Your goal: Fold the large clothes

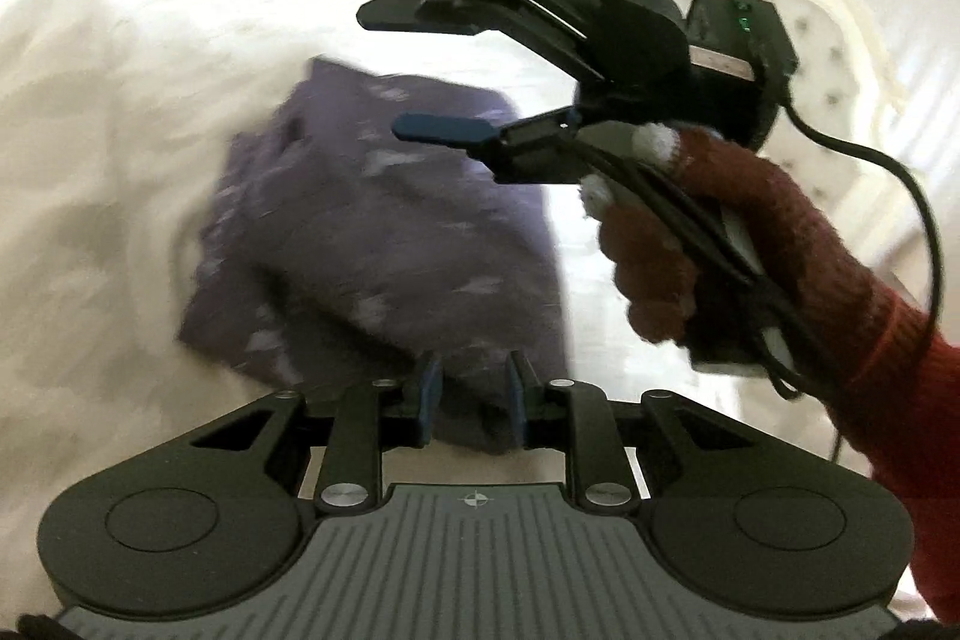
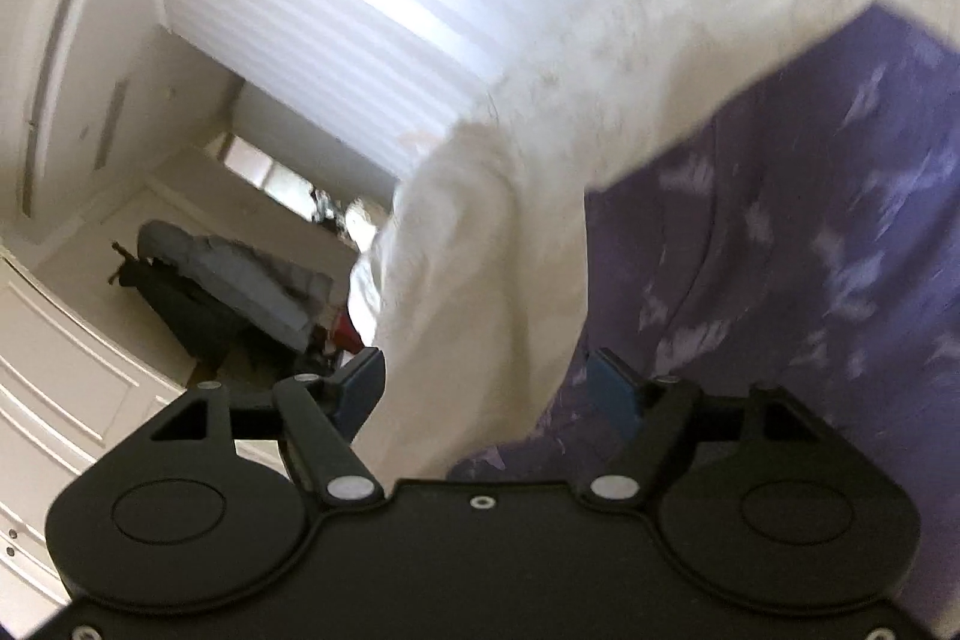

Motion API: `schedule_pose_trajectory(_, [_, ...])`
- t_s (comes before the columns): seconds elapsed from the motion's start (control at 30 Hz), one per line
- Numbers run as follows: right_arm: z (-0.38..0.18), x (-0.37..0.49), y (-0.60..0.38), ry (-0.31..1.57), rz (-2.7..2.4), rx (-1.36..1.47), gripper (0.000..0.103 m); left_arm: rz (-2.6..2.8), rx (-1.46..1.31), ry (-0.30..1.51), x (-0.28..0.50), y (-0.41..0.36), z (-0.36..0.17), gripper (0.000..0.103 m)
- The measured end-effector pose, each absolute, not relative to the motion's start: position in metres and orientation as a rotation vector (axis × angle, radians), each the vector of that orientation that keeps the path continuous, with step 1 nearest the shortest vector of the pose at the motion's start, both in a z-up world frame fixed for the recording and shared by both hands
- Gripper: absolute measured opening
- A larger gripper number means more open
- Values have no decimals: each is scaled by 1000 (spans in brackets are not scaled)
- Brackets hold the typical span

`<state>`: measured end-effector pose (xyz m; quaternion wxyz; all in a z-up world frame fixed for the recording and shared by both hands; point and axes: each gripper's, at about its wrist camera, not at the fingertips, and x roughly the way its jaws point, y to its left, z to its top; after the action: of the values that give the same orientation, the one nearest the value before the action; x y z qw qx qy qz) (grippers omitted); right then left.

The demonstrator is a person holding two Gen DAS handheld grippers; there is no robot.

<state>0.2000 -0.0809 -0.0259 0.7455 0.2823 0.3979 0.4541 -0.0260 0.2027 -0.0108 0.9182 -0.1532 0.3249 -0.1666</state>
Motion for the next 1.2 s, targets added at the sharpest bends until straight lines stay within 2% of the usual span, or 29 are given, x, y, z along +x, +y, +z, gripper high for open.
schedule_pose_trajectory(0.23, [-18, 192, -135, 749, 820, 615, 79, -397, -218, 570, 0, 183, 4, 29])
schedule_pose_trajectory(0.5, [-43, 168, -185, 731, 604, 557, 79, -318, -168, 563, 54, 182, -5, 33])
schedule_pose_trajectory(0.63, [-51, 161, -197, 740, 570, 513, 79, -211, -184, 638, 56, 202, -25, 32])
schedule_pose_trajectory(0.7, [-51, 161, -197, 740, 567, 487, 79, -197, -233, 694, 59, 216, -44, 28])
schedule_pose_trajectory(0.83, [-48, 163, -188, 714, 562, 384, 78, -199, -300, 698, 49, 233, -55, 25])
schedule_pose_trajectory(0.87, [-45, 165, -184, 699, 563, 345, 78, -198, -297, 698, 49, 234, -55, 24])
schedule_pose_trajectory(1.0, [-36, 177, -165, 641, 554, 205, 54, -189, -277, 691, 48, 232, -57, 24])
schedule_pose_trajectory(1.2, [-36, 208, -131, 606, 545, 98, 52, -184, -282, 686, 51, 231, -58, 23])
